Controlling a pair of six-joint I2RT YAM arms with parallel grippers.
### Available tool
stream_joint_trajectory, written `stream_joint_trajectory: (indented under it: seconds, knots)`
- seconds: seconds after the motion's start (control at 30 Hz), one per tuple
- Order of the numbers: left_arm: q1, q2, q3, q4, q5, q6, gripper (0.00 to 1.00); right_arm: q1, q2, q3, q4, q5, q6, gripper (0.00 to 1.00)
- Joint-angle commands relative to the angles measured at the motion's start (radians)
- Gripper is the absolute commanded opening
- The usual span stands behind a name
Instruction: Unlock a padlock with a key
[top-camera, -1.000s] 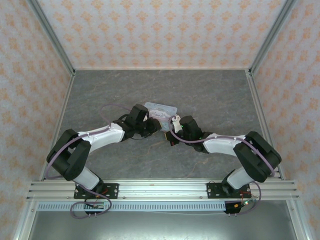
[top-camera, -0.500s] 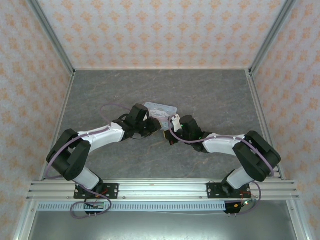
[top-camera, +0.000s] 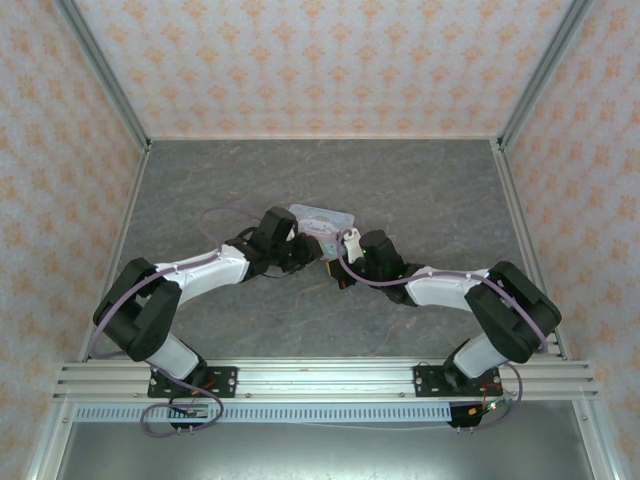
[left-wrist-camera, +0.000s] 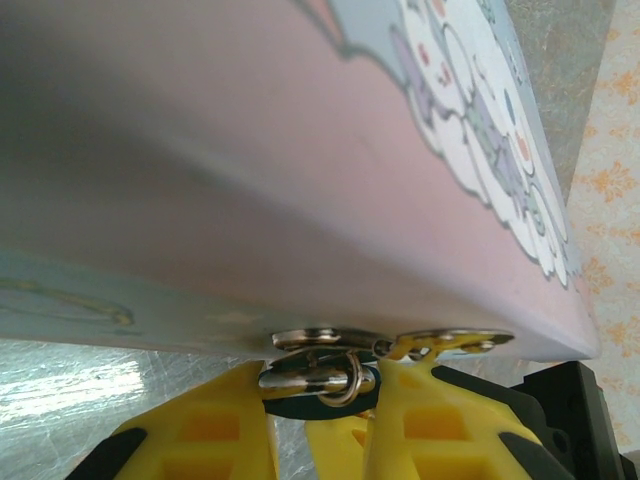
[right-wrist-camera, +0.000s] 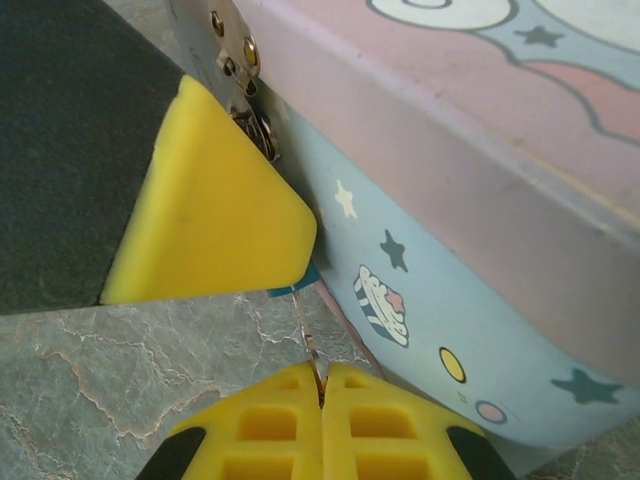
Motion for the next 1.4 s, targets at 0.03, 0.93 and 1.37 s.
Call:
stream_joint_trajectory:
  seconds: [0.03, 0.93, 1.37]
  knots:
    - [-0.024, -0.032, 0.031, -0.027, 0.034, -0.014, 0.07, 0.007, 0.005, -0.001, 0.119, 0.013, -0.018, 0.00]
    - [-0.024, -0.051, 0.029, -0.062, 0.061, 0.000, 0.07, -0.018, 0.045, 0.089, 0.196, -0.057, -0.064, 0.00]
    - [-0.027, -0.042, 0.034, -0.052, 0.069, -0.002, 0.07, -0.066, 0.076, 0.110, 0.277, -0.196, 0.008, 0.00]
